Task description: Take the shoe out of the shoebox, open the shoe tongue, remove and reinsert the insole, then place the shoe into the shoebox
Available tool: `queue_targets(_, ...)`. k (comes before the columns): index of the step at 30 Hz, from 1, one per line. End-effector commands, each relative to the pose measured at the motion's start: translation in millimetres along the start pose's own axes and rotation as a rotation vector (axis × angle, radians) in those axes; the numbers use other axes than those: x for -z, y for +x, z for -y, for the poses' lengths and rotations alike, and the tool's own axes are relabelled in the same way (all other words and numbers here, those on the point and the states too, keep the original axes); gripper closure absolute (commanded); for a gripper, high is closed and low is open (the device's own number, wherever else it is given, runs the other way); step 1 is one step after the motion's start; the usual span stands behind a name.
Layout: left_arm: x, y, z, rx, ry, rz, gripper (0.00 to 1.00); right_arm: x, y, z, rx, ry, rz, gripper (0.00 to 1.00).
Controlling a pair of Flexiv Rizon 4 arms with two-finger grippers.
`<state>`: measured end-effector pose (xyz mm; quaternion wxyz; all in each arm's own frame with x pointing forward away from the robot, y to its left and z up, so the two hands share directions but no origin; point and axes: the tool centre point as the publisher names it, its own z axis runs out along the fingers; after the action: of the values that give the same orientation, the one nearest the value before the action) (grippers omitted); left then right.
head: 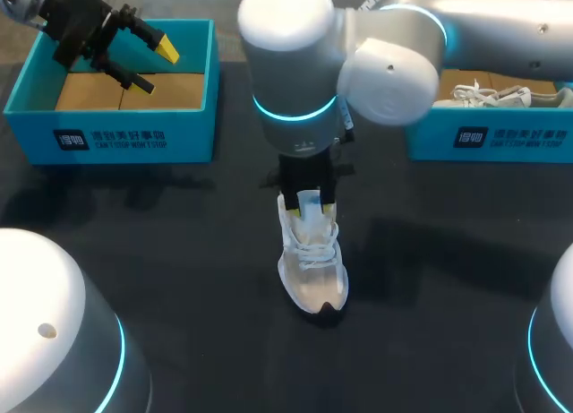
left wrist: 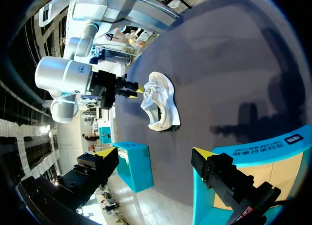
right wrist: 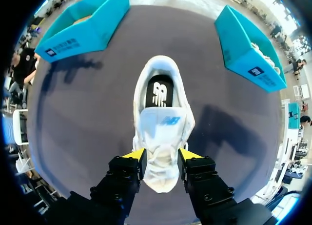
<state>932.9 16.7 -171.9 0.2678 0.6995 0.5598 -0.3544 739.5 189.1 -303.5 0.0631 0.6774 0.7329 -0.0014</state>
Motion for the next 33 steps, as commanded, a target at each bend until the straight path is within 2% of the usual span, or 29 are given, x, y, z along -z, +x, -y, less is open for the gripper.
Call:
queue_targets(1, 0.7, -0.2, -0.2, -0.001, 0.002, -0.002, 0.0, -16.9, -3.1, -7.2, -0.002, 0.031, -0.022, 0.6)
queue_targets(12, 0.7, -0.2, -0.2, -0.001, 0.002, -0.002, 0.0, -34.2, -4.2, -15.0, 0.003, 0.071, -0.021, 0.67)
queue_targets(22, 0.7, -0.2, -0.2, -0.001, 0.002, -0.002, 0.0, -41.6, 2.0, -18.6, 0.01, 0.091, -0.028, 0.63)
queue_targets(29, 0.7, -0.2, -0.2, -0.001, 0.002, -0.002, 0.0, -22.7, -5.2, -15.5, 0.008, 0.052, -0.029, 0.6)
queue_targets(33, 0.7, -0.2, -0.2, -0.001, 0.002, -0.002, 0.0, -21.2, -7.7, -18.4, 0.011, 0.038, -0.021, 0.58)
